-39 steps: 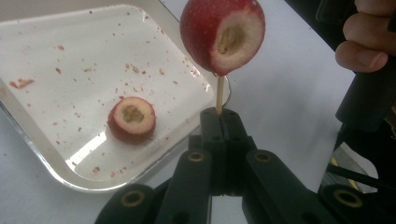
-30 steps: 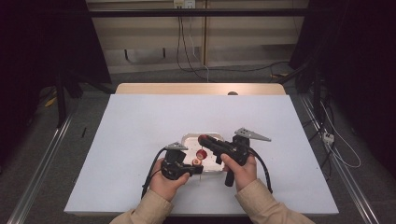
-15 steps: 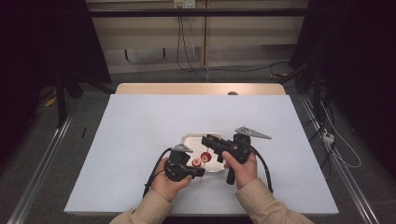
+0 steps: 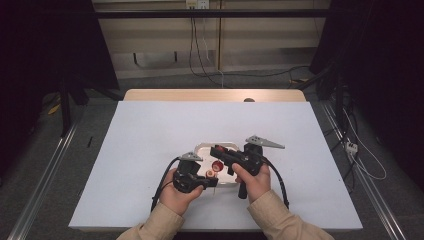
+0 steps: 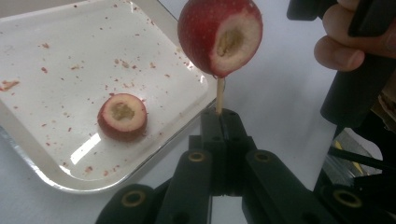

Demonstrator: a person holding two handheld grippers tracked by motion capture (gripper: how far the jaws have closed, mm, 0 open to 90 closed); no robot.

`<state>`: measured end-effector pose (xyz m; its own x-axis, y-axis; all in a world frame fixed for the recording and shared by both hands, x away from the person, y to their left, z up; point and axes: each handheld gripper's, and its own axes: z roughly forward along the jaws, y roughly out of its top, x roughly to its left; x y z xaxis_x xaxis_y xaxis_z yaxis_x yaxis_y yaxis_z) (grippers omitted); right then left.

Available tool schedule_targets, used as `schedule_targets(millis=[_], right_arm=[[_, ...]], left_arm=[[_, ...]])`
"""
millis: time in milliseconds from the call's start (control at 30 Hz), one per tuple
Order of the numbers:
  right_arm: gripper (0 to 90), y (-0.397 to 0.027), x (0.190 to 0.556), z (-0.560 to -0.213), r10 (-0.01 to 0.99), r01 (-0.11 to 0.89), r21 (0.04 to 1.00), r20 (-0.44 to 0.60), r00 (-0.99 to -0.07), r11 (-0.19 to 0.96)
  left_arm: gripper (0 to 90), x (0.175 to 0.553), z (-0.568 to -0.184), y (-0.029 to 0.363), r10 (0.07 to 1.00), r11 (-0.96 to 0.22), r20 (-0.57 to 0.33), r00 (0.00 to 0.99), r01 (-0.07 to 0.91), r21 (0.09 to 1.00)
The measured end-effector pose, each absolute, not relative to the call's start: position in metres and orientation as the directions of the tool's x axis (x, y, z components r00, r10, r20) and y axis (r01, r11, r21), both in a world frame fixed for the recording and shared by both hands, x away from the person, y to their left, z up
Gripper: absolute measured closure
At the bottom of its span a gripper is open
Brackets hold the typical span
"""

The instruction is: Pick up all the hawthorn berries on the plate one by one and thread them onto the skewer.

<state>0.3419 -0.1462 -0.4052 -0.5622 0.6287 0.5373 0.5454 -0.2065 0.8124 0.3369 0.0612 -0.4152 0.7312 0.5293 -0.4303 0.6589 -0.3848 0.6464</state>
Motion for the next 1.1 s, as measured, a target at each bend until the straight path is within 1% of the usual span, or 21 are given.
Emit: schedule_targets(millis=[100,300,400,467,500,533,567,633,667,733,833,900,1000,1033,1067,1100], right_arm=[[73.5,-0.145,0.341,-0.406,0.628,0.545,0.815,0.532,-0.568,-0.197],[73.5,-0.147,0.34,-0.406,0.623,0.542,0.817,0.531,-0.574,-0.197],[73.5,-0.147,0.34,-0.406,0.625,0.545,0.815,0.532,-0.571,-0.196],[73.4,-0.147,0.339,-0.406,0.642,0.543,0.818,0.522,-0.561,-0.191],[73.4,-0.147,0.34,-0.407,0.65,0.542,0.818,0.519,-0.555,-0.191],[73.5,-0.15,0.341,-0.407,0.655,0.549,0.808,0.536,-0.533,-0.214],[73.5,-0.151,0.344,-0.407,0.645,0.566,0.794,0.556,-0.524,-0.224],[73.4,-0.153,0.346,-0.407,0.634,0.566,0.786,0.574,-0.518,-0.249],[73.4,-0.154,0.347,-0.406,0.621,0.563,0.783,0.585,-0.521,-0.264],[73.3,-0.155,0.347,-0.403,0.638,0.549,0.798,0.562,-0.527,-0.248],[73.3,-0.157,0.349,-0.401,0.624,0.55,0.788,0.582,-0.521,-0.277],[73.3,-0.157,0.349,-0.399,0.618,0.545,0.789,0.585,-0.526,-0.284],[73.1,-0.157,0.348,-0.398,0.618,0.534,0.792,0.586,-0.525,-0.297],[72.2,-0.157,0.348,-0.398,0.616,0.531,0.794,0.583,-0.529,-0.296],[67.7,-0.157,0.349,-0.398,0.613,0.535,0.797,0.577,-0.539,-0.279],[69.4,-0.156,0.348,-0.398,0.617,0.544,0.798,0.571,-0.541,-0.261]], left_arm=[[90.0,0.337,-0.416,0.061,0.546,-0.388,-0.418,0.726,0.661,0.642],[90.0,0.337,-0.417,0.06,0.545,-0.387,-0.418,0.727,0.66,0.644],[90.0,0.339,-0.419,0.06,0.537,-0.369,-0.434,0.723,0.664,0.65],[90.0,0.344,-0.42,0.06,0.517,-0.384,-0.477,0.71,0.691,0.613],[90.0,0.343,-0.421,0.059,0.524,-0.374,-0.442,0.728,0.663,0.649],[90.0,0.341,-0.422,0.057,0.507,-0.381,-0.433,0.745,0.644,0.663],[89.7,0.339,-0.421,0.056,0.52,-0.371,-0.431,0.738,0.649,0.664],[89.0,0.339,-0.421,0.057,0.504,-0.351,-0.438,0.744,0.64,0.684],[88.5,0.339,-0.421,0.058,0.514,-0.346,-0.433,0.74,0.641,0.685],[87.2,0.34,-0.425,0.059,0.5,-0.365,-0.448,0.741,0.65,0.667],[82.4,0.337,-0.431,0.054,0.508,-0.388,-0.431,0.746,0.645,0.658],[88.7,0.338,-0.43,0.054,0.505,-0.377,-0.441,0.742,0.649,0.661],[89.7,0.337,-0.427,0.056,0.511,-0.36,-0.458,0.727,0.665,0.654],[89.8,0.337,-0.426,0.057,0.498,-0.36,-0.471,0.728,0.668,0.651],[89.9,0.337,-0.425,0.057,0.506,-0.344,-0.473,0.721,0.672,0.656],[89.9,0.338,-0.423,0.058,0.507,-0.362,-0.464,0.727,0.667,0.651]])
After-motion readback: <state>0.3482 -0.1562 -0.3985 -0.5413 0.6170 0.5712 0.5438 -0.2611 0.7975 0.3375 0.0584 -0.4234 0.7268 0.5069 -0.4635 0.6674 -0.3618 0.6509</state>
